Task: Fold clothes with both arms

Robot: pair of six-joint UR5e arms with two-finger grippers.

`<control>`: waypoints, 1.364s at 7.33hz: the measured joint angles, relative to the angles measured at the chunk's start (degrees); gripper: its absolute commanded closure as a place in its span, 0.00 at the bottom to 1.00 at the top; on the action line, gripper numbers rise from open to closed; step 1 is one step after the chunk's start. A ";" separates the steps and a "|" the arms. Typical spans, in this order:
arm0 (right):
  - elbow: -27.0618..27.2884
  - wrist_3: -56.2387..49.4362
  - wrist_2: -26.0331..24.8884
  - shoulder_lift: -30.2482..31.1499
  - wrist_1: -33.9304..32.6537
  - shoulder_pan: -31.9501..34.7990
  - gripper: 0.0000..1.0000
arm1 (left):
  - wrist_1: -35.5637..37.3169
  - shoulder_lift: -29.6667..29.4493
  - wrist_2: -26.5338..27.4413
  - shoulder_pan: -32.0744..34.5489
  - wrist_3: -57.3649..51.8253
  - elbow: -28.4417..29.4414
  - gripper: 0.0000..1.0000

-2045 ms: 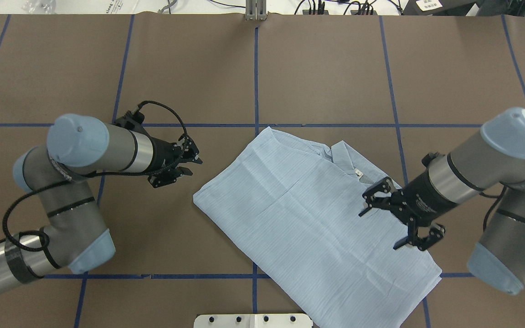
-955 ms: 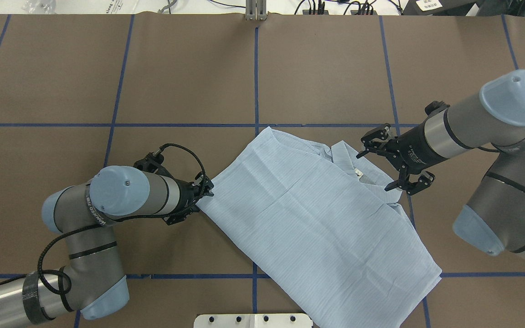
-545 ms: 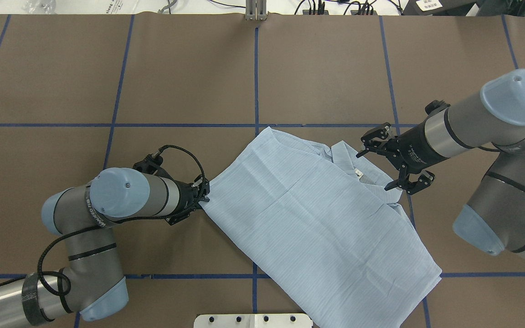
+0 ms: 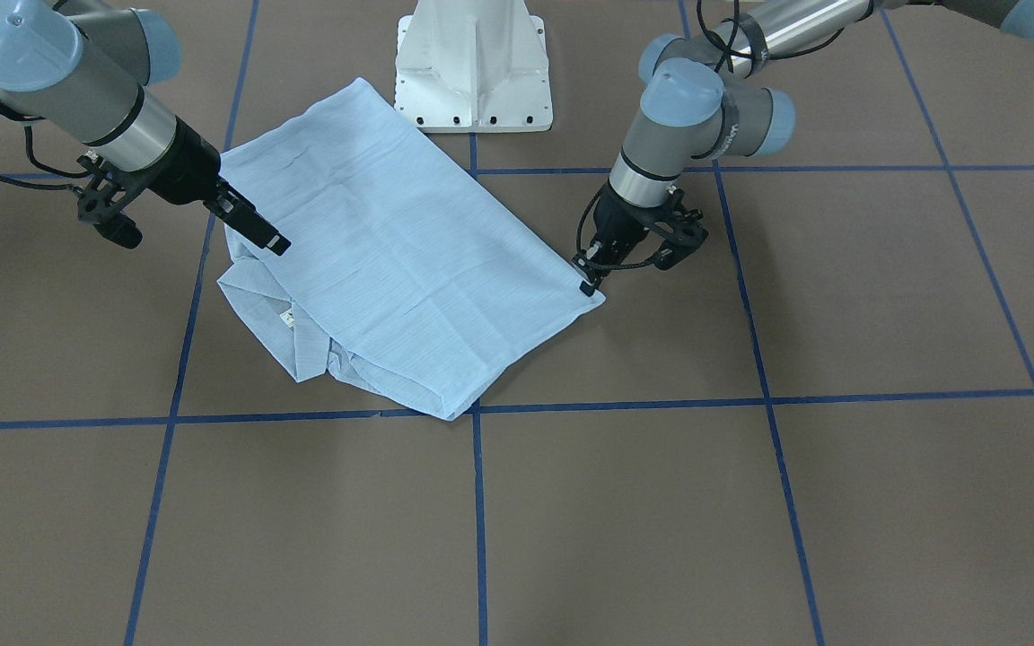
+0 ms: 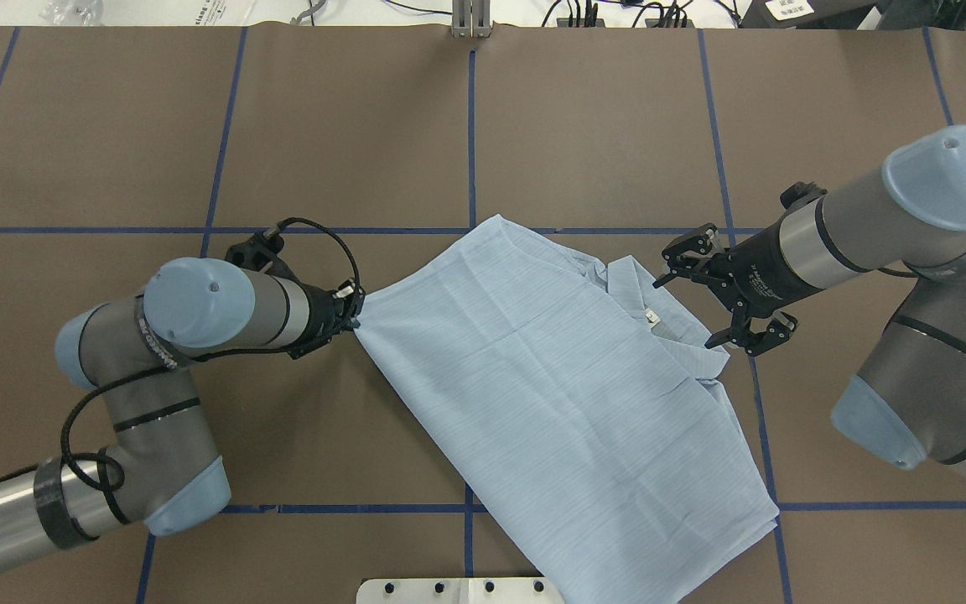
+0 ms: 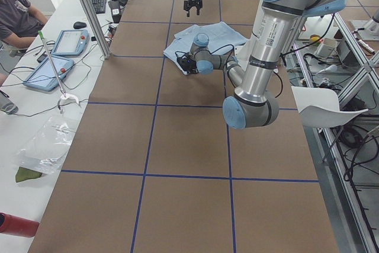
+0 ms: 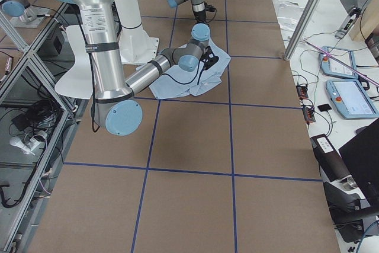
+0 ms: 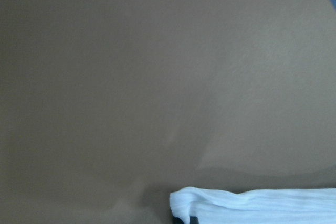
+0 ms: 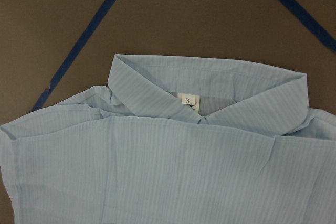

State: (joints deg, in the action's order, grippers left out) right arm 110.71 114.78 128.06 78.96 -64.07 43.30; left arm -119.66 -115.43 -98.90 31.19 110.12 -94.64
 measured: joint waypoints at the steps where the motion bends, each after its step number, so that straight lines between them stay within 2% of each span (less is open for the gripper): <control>1: 0.01 0.00 -0.20 -0.06 0.00 -0.05 0.00 | -0.44 -3.06 -0.05 4.18 -4.12 4.00 1.00; 3: 0.03 -0.06 -1.74 -0.14 0.02 -0.16 0.00 | -8.02 -11.99 -0.11 10.91 -8.60 19.69 1.00; 4: 0.02 -0.06 -3.03 -0.29 0.05 -0.30 0.00 | -13.50 -16.37 -0.01 12.91 -9.62 28.78 0.59; 5: -0.06 -0.03 -4.44 -0.88 0.04 -0.74 0.00 | -17.27 -19.22 0.16 14.43 -10.96 35.12 0.40; 6: -0.15 0.01 -5.71 -1.84 -0.01 -1.58 0.00 | -19.01 -20.43 0.20 15.50 -12.42 37.91 0.40; 7: -0.16 0.24 -7.19 -2.86 -0.07 -3.02 0.00 | -19.59 -20.15 0.04 16.08 -13.38 37.64 0.40; 8: -0.09 0.64 -9.68 -3.85 -0.24 -5.13 0.00 | -19.54 -18.08 -0.73 16.56 -13.83 34.46 0.41; 10: 0.15 4.71 -17.52 -5.46 -1.39 -11.09 0.00 | -18.05 -10.37 -5.28 18.35 -14.10 23.64 0.41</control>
State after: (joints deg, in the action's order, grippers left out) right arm 110.86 119.50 110.54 73.49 -65.46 32.21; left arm -137.71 -125.80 -104.18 49.54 96.02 -71.00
